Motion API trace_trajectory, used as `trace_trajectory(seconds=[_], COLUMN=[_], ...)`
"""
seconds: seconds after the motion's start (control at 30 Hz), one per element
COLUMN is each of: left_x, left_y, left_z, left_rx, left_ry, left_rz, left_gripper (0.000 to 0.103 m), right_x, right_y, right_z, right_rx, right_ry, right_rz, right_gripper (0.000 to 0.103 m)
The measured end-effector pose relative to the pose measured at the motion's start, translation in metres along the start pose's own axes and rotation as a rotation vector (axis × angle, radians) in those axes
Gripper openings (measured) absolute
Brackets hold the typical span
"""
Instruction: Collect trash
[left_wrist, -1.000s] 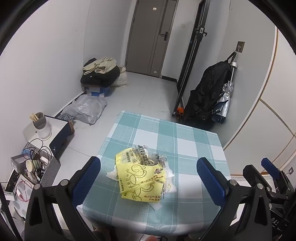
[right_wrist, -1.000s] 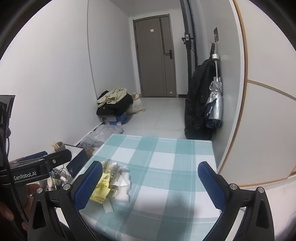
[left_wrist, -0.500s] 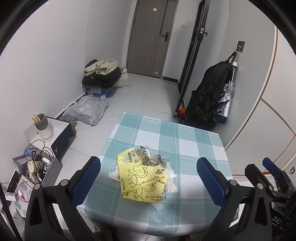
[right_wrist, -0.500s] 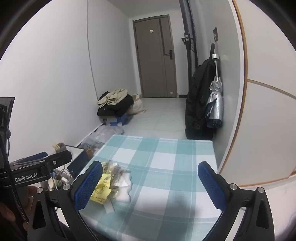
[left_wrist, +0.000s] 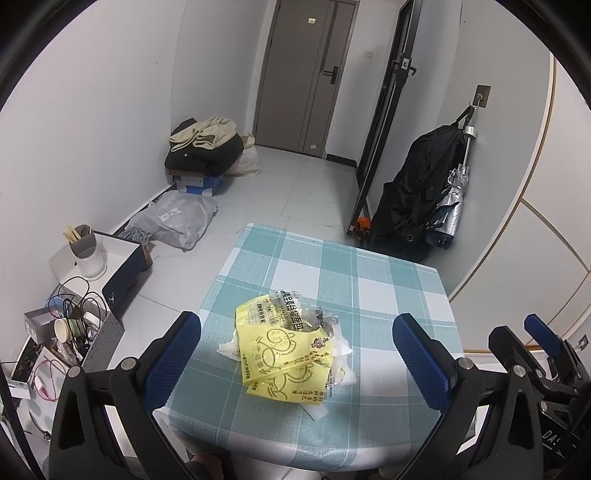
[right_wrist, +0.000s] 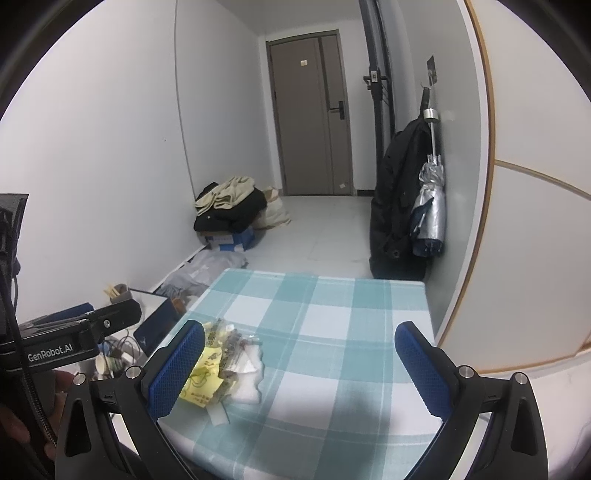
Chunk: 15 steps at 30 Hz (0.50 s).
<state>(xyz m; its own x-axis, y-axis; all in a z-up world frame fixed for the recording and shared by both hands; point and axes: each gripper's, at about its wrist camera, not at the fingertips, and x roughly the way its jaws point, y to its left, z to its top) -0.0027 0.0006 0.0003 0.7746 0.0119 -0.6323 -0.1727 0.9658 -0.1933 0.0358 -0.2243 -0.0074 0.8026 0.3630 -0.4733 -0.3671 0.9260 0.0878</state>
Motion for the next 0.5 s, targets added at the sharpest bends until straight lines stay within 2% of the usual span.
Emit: trace_trajectory(seconds=[0.5], left_x=[0.0002], left_y=[0.0018], left_z=[0.0006], left_rx=[-0.009], left_ry=[0.008], left_rz=[0.001], left_gripper=[0.102], right_x=[-0.0022], right_y=[0.0044], right_z=[0.0002], right_rx=[-0.016], right_ry=[-0.01], right_rz=[-0.019], right_gripper=[0.103])
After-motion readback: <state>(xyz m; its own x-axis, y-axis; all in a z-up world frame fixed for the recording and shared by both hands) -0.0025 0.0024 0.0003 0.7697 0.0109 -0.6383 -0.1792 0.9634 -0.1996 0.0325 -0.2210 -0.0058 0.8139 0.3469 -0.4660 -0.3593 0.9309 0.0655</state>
